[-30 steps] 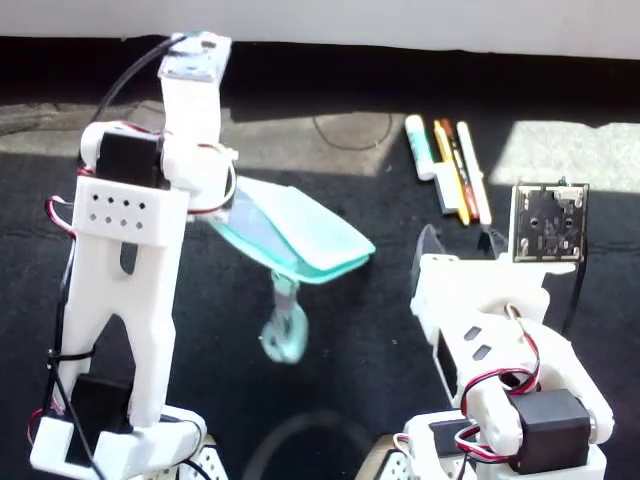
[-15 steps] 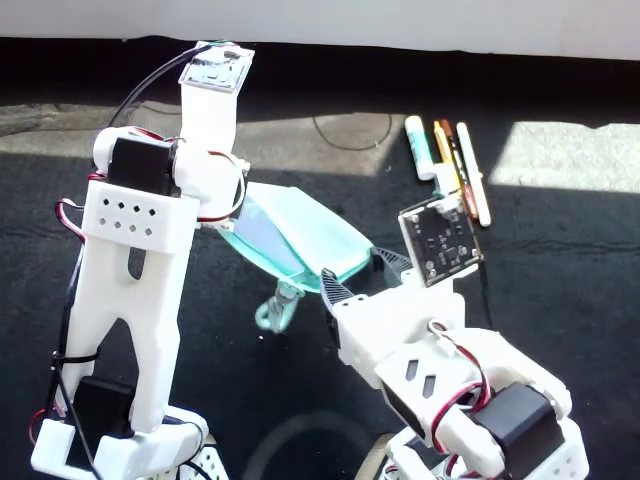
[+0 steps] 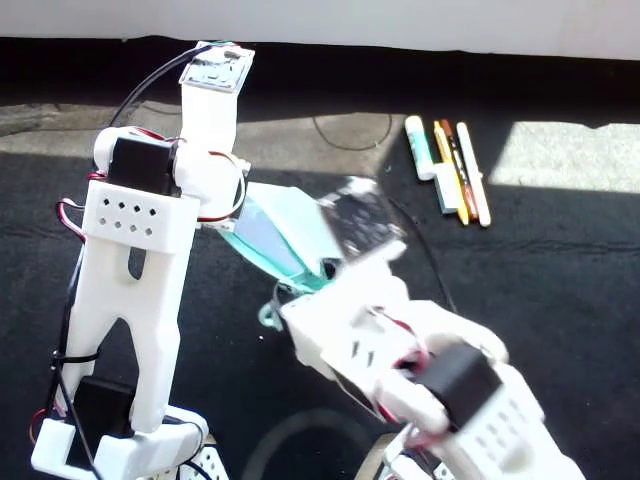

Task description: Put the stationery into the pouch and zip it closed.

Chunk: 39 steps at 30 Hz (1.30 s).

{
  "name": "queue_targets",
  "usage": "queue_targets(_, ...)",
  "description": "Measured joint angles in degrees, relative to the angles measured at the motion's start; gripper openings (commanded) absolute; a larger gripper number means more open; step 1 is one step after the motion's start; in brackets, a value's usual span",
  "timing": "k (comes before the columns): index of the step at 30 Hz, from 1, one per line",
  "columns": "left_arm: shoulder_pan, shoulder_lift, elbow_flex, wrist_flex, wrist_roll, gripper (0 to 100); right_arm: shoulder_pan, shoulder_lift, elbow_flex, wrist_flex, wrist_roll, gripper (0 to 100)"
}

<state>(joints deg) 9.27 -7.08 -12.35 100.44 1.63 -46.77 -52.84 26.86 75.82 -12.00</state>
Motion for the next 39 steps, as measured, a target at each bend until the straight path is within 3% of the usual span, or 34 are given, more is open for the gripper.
queue_targets(12, 0.7, 0.0, 0.5, 0.0, 0.4, 1, 12.8, 4.9, -0.5, -4.9, 13.9, 21.6)
queue_targets(31, 1.0, 0.0, 0.5, 0.0, 0.4, 1, 14.5, 4.9, -0.5, -5.2, 14.3, 21.6)
queue_targets(39, 1.0, 0.0, 0.5, 0.0, 1.6, 1, 14.7, 2.3, -4.1, -0.5, 14.3, 21.9)
